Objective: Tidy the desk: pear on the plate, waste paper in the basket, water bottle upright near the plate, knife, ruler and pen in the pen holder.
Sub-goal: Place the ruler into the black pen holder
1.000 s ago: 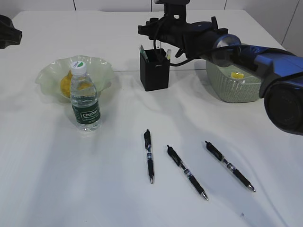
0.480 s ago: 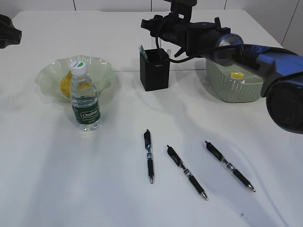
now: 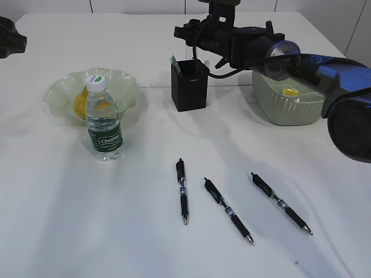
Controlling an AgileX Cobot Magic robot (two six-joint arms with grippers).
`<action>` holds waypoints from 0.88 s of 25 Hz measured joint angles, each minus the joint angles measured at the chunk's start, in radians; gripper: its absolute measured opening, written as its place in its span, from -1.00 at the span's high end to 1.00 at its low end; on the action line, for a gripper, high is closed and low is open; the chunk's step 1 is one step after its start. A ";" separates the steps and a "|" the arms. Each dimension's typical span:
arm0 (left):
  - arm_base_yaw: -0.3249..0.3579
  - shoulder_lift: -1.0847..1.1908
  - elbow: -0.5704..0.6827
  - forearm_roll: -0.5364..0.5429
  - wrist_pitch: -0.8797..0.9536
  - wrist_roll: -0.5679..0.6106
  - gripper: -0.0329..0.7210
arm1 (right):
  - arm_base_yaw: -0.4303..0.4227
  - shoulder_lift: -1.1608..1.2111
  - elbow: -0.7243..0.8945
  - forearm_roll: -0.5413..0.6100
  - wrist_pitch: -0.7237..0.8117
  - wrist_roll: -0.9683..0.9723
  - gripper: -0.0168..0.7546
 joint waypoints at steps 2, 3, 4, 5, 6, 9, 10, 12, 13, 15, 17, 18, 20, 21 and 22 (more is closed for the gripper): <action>0.000 0.000 0.000 0.001 -0.002 0.000 -0.10 | 0.000 0.000 0.000 0.000 0.034 -0.058 0.17; 0.000 0.000 0.000 0.001 -0.002 0.000 -0.10 | 0.000 0.000 0.000 0.000 0.051 -0.078 0.17; 0.000 0.000 0.000 0.002 -0.002 0.000 -0.10 | -0.001 0.000 0.000 0.000 0.063 -0.089 0.17; 0.000 0.000 0.000 0.002 -0.002 0.000 -0.10 | -0.002 0.000 0.000 -0.005 0.071 -0.098 0.17; 0.000 0.000 0.000 0.002 -0.002 0.000 -0.10 | -0.002 0.000 0.000 -0.012 0.073 -0.100 0.17; 0.000 0.000 0.000 0.008 -0.002 0.000 -0.10 | -0.002 0.000 0.000 -0.056 0.083 -0.106 0.17; 0.000 0.000 0.000 0.010 -0.002 0.000 -0.10 | -0.002 0.000 0.000 -0.060 0.090 -0.108 0.17; 0.000 0.000 0.000 0.014 -0.002 0.000 -0.10 | -0.002 0.000 0.000 -0.061 0.097 -0.100 0.17; 0.000 0.000 0.000 0.014 -0.002 0.000 -0.10 | -0.002 0.000 0.000 -0.055 0.097 -0.085 0.17; 0.000 0.000 0.000 0.017 -0.002 0.000 -0.10 | -0.002 0.000 0.000 -0.032 0.099 -0.045 0.17; 0.000 0.000 0.000 0.021 -0.002 0.000 -0.10 | -0.004 0.000 0.000 -0.020 0.105 -0.017 0.17; 0.000 0.000 0.000 0.021 -0.002 0.000 -0.10 | -0.004 0.000 0.000 -0.018 0.112 -0.006 0.17; 0.000 0.000 0.000 0.021 -0.002 0.000 -0.10 | -0.006 0.000 0.000 -0.014 0.120 0.026 0.17; 0.000 0.000 0.000 0.021 -0.002 0.000 -0.10 | -0.006 0.000 0.000 -0.014 0.121 0.043 0.17; 0.000 0.000 0.000 0.021 -0.002 0.000 -0.10 | -0.006 0.000 0.000 -0.014 0.122 0.066 0.17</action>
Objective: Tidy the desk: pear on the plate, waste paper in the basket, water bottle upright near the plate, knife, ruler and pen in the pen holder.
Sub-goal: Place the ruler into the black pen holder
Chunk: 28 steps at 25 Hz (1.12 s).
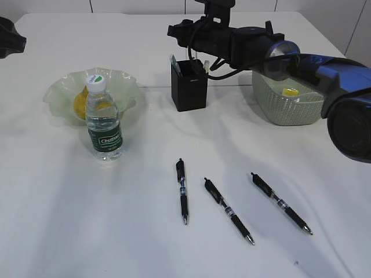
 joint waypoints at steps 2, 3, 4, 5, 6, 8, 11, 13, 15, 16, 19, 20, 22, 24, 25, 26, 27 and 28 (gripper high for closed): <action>0.000 0.000 0.000 0.000 0.000 0.000 -0.10 | 0.000 0.000 0.000 0.002 0.000 0.040 0.17; 0.000 0.000 0.000 0.000 0.000 0.000 -0.10 | 0.000 0.000 0.000 0.002 0.000 0.056 0.17; 0.000 0.000 0.000 0.000 0.000 0.000 -0.10 | 0.000 0.000 0.000 0.002 0.000 0.076 0.17; 0.000 0.000 0.000 0.000 0.000 0.000 -0.10 | 0.000 0.000 0.000 0.002 0.002 0.090 0.17; 0.000 0.000 0.000 0.000 0.000 0.000 -0.10 | 0.000 0.000 0.000 0.002 0.007 0.105 0.17; 0.000 0.000 0.000 0.000 0.000 0.000 -0.10 | -0.002 0.000 0.000 0.003 0.025 0.130 0.17; 0.000 0.000 0.000 0.000 0.000 0.000 -0.10 | -0.011 0.000 0.000 0.003 0.067 0.175 0.17; 0.000 0.000 0.000 0.000 0.000 0.000 -0.10 | -0.023 0.000 0.000 0.003 0.106 0.214 0.17; 0.000 0.000 0.000 0.000 0.000 0.000 -0.10 | -0.047 0.000 0.000 0.003 0.155 0.268 0.17; 0.000 0.000 0.000 0.000 0.000 0.000 -0.10 | -0.058 0.000 0.000 0.003 0.183 0.299 0.17; 0.000 0.000 0.000 0.000 0.000 0.000 -0.10 | -0.089 0.000 0.000 -0.010 0.259 0.377 0.17; 0.000 0.000 0.000 0.000 0.000 0.000 -0.10 | -0.097 0.000 0.000 -0.014 0.277 0.395 0.17; 0.000 0.000 0.000 0.000 0.000 0.000 -0.10 | -0.106 0.000 0.000 -0.035 0.314 0.431 0.17; 0.000 0.000 0.000 0.000 0.000 0.000 -0.10 | -0.106 0.000 0.000 -0.071 0.351 0.480 0.17; 0.000 0.000 0.000 0.000 0.000 0.000 -0.10 | -0.106 0.000 0.000 -0.095 0.368 0.505 0.17; 0.000 0.000 0.000 0.000 0.000 0.000 -0.10 | -0.106 0.000 0.000 -0.119 0.386 0.545 0.17; 0.000 0.000 0.000 0.000 0.000 0.000 -0.10 | -0.106 -0.002 0.000 -0.152 0.402 0.574 0.17; 0.000 0.000 0.000 0.000 0.000 0.000 -0.10 | -0.106 -0.001 0.000 -0.188 0.421 0.607 0.17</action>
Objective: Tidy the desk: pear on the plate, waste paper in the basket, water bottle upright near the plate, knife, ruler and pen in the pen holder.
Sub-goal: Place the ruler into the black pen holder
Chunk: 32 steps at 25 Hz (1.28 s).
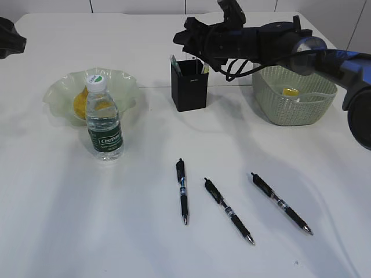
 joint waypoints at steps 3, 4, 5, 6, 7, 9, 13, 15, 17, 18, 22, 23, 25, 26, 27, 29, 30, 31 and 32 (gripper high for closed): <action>0.000 0.000 0.000 0.000 0.004 0.000 -0.10 | 0.000 0.000 0.000 -0.104 0.048 0.075 0.17; 0.000 0.000 0.000 0.000 0.004 0.000 -0.10 | 0.000 0.000 0.000 -0.138 0.061 0.096 0.17; 0.000 0.000 0.000 0.000 0.006 0.000 -0.10 | 0.000 0.000 0.000 -0.166 0.079 0.115 0.17; 0.000 0.000 0.000 0.000 0.009 0.000 -0.10 | 0.000 0.000 0.000 -0.186 0.093 0.126 0.17; 0.000 0.000 0.000 0.000 0.008 0.000 -0.10 | 0.000 0.000 0.000 -0.199 0.107 0.131 0.17; 0.000 0.000 0.000 0.000 0.010 0.000 -0.10 | 0.000 0.000 0.000 -0.215 0.136 0.137 0.17; 0.000 0.000 0.000 0.000 0.010 0.000 -0.09 | 0.000 0.000 0.000 -0.241 0.169 0.142 0.17; 0.000 0.000 0.000 0.000 0.010 0.000 -0.09 | 0.000 0.000 0.000 -0.251 0.177 0.142 0.17; 0.000 0.000 0.000 0.000 0.010 0.000 -0.09 | 0.000 -0.002 0.000 -0.265 0.181 0.142 0.17; 0.000 0.000 0.000 0.000 0.010 0.000 -0.09 | 0.000 -0.003 0.000 -0.278 0.182 0.142 0.17; 0.000 0.000 0.000 0.000 0.010 0.000 -0.09 | 0.000 -0.026 0.000 -0.303 0.188 0.142 0.17; 0.000 0.000 0.000 0.000 0.010 0.000 -0.09 | 0.000 -0.033 0.000 -0.304 0.190 0.142 0.17; 0.000 0.000 0.000 0.000 0.012 0.000 -0.09 | 0.000 -0.050 0.000 -0.306 0.197 0.142 0.17; 0.000 0.000 0.000 0.000 0.012 0.000 -0.09 | 0.000 -0.057 0.000 -0.311 0.201 0.142 0.17; 0.000 0.000 0.000 0.000 0.012 0.000 -0.09 | 0.000 -0.065 0.000 -0.317 0.205 0.142 0.17; 0.000 0.000 0.000 0.000 0.012 0.000 -0.09 | 0.000 -0.076 0.000 -0.343 0.210 0.142 0.17; 0.000 0.000 0.000 0.000 0.012 0.000 -0.09 | 0.000 -0.083 0.000 -0.354 0.212 0.142 0.17; 0.000 0.000 0.000 0.000 0.012 0.000 -0.09 | 0.000 -0.087 0.000 -0.366 0.216 0.142 0.17; 0.000 0.000 0.000 0.000 0.012 0.000 -0.09 | 0.000 -0.094 0.000 -0.378 0.223 0.142 0.17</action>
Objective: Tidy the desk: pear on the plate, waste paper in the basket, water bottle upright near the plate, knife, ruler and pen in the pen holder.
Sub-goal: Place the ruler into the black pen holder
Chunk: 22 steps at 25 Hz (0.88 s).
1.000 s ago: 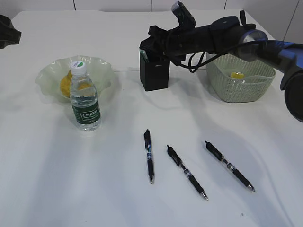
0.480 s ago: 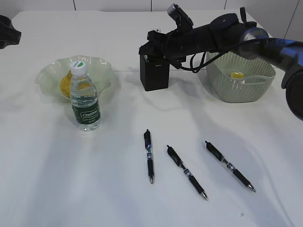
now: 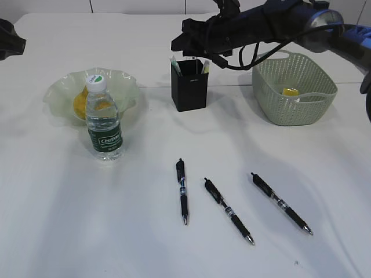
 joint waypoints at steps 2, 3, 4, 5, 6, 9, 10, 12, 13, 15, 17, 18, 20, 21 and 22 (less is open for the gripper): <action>0.000 0.000 0.000 0.000 0.000 0.000 -0.09 | 0.000 -0.014 0.000 -0.026 0.010 0.000 0.17; 0.000 0.000 0.000 0.000 0.000 0.000 -0.09 | 0.000 -0.019 0.000 -0.036 0.018 0.000 0.17; 0.000 0.000 0.000 0.000 0.000 0.000 -0.09 | 0.000 -0.024 0.000 -0.046 0.027 0.000 0.17; 0.000 0.000 0.000 0.000 0.002 0.000 -0.09 | 0.000 -0.029 0.000 -0.050 0.038 0.000 0.17; 0.000 0.000 0.000 0.000 0.002 0.000 -0.09 | 0.000 -0.034 0.000 -0.057 0.045 0.000 0.17; 0.000 0.000 0.000 0.000 0.002 0.000 -0.09 | 0.000 -0.049 0.000 -0.087 0.062 0.001 0.17; 0.000 0.000 0.000 0.000 0.002 0.000 -0.09 | 0.000 -0.051 0.000 -0.097 0.067 0.004 0.17; 0.000 0.000 0.000 0.000 0.002 0.000 -0.09 | 0.000 -0.060 0.000 -0.122 0.079 0.009 0.17; 0.000 0.000 0.000 0.000 0.002 0.000 -0.09 | 0.000 -0.061 0.000 -0.140 0.087 0.013 0.17; 0.000 0.000 0.000 0.000 0.002 0.000 -0.09 | 0.000 -0.067 0.000 -0.173 0.099 0.030 0.17; 0.000 0.000 0.000 0.000 0.002 0.000 -0.09 | 0.000 -0.071 0.000 -0.220 0.118 0.044 0.17; 0.000 0.000 0.000 0.000 0.002 0.000 -0.09 | 0.000 -0.074 0.000 -0.241 0.128 0.056 0.17; 0.000 0.000 0.000 0.000 0.002 0.000 -0.09 | 0.000 -0.076 0.000 -0.273 0.152 0.066 0.17; 0.000 0.000 0.000 0.000 0.002 0.000 -0.09 | 0.000 -0.078 0.000 -0.282 0.165 0.068 0.17; 0.000 0.000 0.000 0.000 0.002 0.000 -0.09 | 0.000 -0.079 0.000 -0.285 0.173 0.070 0.17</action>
